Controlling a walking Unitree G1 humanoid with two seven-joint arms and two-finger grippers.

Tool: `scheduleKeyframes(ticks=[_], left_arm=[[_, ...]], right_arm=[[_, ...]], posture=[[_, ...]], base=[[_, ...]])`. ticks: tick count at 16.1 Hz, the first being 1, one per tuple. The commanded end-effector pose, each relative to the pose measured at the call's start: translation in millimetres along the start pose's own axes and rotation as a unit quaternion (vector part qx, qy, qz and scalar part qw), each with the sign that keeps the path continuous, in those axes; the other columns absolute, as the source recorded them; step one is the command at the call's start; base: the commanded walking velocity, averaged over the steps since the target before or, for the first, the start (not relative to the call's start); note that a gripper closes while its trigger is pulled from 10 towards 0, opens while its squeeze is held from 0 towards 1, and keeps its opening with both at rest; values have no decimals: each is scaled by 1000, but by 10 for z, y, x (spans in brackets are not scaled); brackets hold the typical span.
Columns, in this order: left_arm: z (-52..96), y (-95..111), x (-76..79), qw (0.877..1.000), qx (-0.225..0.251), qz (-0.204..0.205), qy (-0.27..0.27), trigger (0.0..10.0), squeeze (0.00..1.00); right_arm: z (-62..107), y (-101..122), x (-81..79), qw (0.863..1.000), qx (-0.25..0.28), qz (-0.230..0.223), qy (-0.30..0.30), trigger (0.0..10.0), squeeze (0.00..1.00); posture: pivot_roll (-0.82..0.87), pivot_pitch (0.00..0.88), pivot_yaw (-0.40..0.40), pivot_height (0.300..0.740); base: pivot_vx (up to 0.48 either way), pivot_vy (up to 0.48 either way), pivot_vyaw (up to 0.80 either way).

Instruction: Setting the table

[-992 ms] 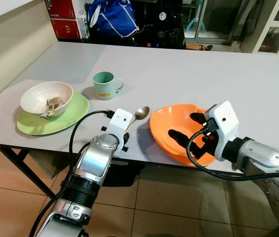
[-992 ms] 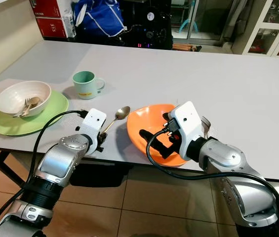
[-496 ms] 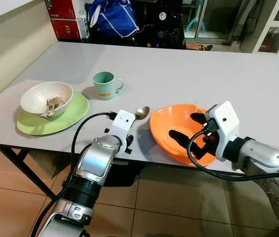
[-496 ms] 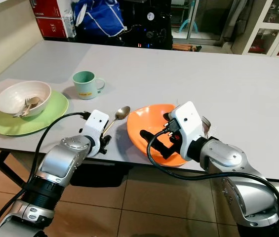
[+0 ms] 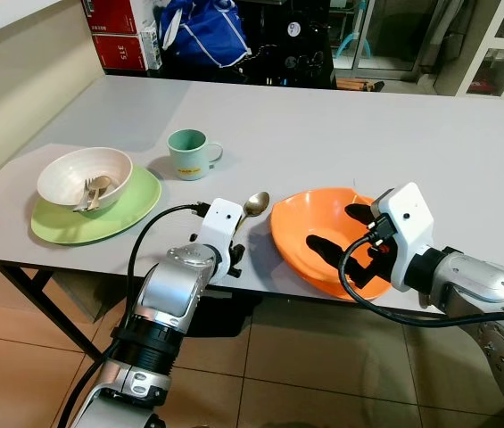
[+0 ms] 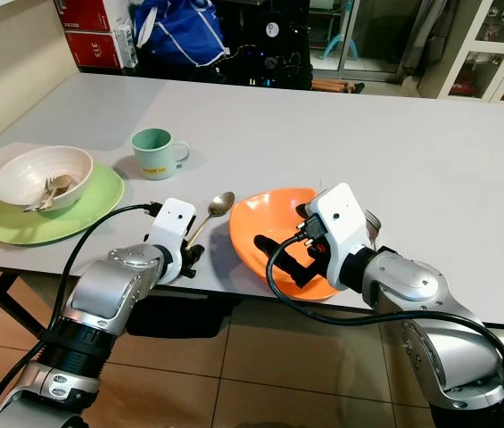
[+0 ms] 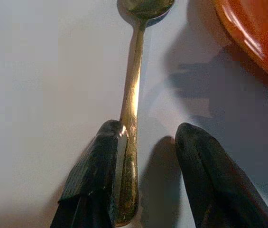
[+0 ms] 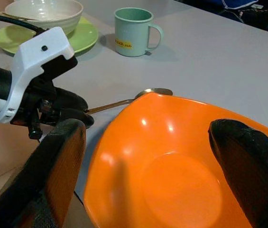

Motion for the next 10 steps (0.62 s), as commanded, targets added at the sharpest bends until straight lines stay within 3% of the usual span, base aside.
scheduleKeyframes(ticks=[1, 10], left_arm=[[12, -2, 17, 1000, -3, 4, -7, 10000, 0], [10, -2, 87, 999, -6, 20, -25, 10000, 0]], right_arm=[[13, 38, 10, 1000, 5, 7, 2, 10000, 0], [19, 39, 30, 1000, 3, 11, 0, 10000, 0]], posture=[[-48, 0, 31, 740], [-52, 0, 31, 740]], base=[[0, 0, 0], [0, 0, 0]])
Point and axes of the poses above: a point about 5 cm out from each wrist's last joint towards the gripper, its own z axis pointing back from the gripper into the wrist, its own y axis along the axis of the wrist's last joint, x = y × z, the point moved 4 cm from there along -z, pointing out of the wrist towards the gripper, and after that the axes turned 5 degrees about z, right-handed, at the moved point
